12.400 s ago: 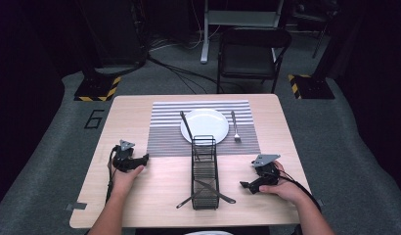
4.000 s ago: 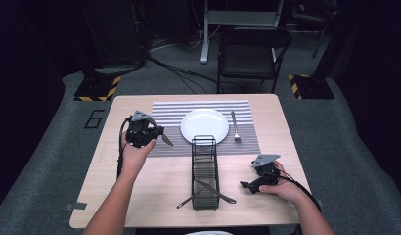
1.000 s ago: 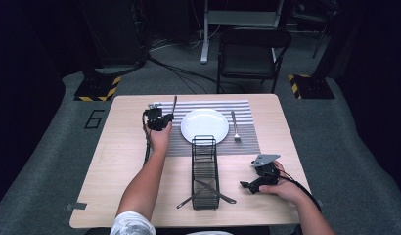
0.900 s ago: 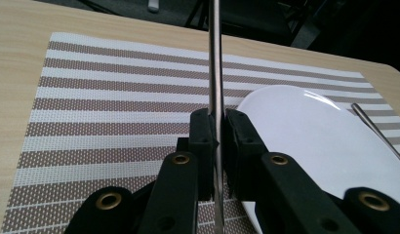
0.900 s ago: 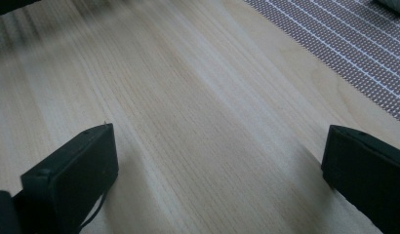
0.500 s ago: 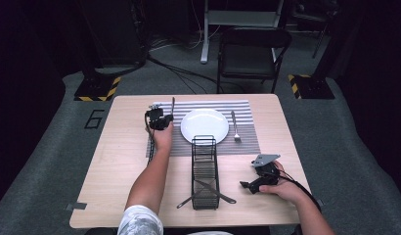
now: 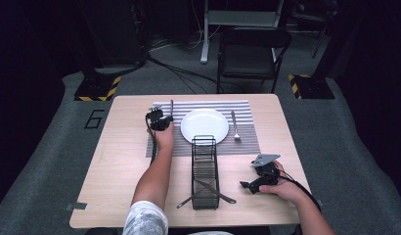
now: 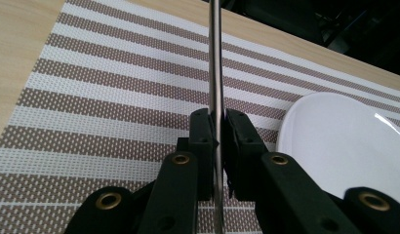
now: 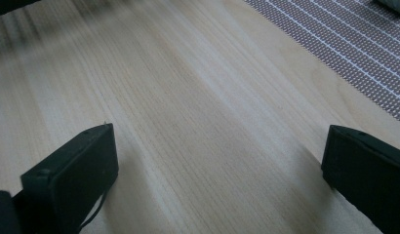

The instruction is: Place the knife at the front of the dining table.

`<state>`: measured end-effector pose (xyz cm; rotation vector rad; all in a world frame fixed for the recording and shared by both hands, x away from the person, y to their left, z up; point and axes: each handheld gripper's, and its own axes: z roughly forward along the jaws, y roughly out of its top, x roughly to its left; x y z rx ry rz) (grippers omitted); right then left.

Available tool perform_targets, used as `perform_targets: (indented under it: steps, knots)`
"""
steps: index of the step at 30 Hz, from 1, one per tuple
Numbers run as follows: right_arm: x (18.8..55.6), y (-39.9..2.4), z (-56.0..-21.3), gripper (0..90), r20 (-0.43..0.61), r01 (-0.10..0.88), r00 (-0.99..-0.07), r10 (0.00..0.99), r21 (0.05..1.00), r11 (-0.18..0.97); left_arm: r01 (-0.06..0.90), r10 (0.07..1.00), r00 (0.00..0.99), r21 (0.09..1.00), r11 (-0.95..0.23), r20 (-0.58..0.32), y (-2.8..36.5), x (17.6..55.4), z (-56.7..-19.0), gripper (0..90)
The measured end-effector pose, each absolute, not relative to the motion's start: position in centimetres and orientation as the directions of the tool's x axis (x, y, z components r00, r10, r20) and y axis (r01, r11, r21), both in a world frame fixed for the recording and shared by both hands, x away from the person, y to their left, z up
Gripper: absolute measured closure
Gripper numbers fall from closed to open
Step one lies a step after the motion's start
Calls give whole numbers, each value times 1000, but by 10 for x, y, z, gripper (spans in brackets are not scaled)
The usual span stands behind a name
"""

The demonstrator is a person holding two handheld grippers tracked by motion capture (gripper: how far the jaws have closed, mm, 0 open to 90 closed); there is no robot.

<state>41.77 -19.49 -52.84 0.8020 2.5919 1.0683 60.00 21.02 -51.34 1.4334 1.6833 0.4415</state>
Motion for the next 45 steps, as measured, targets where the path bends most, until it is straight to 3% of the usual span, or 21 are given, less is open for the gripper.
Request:
perform_targets:
  steps: [16,21,26,31,45]
  knots:
    - [418,-195,-528,0,0,401,-825,565,705,586,635,933,-26,714,293,-359,208,606,-525,824]
    - [418,-195,-528,0,0,400,-826,564,705,586,631,925,-25,712,308,-379,210,606,-525,791]
    - [418,-195,-528,0,0,401,-825,565,704,586,634,939,-1,726,266,-344,211,605,-520,786]
    - [418,-195,-528,0,0,401,-825,565,705,586,644,933,-16,710,285,-360,221,602,-520,726]
    - [418,-195,-528,0,0,401,-825,565,705,586,638,933,54,731,242,-356,239,581,-500,569]
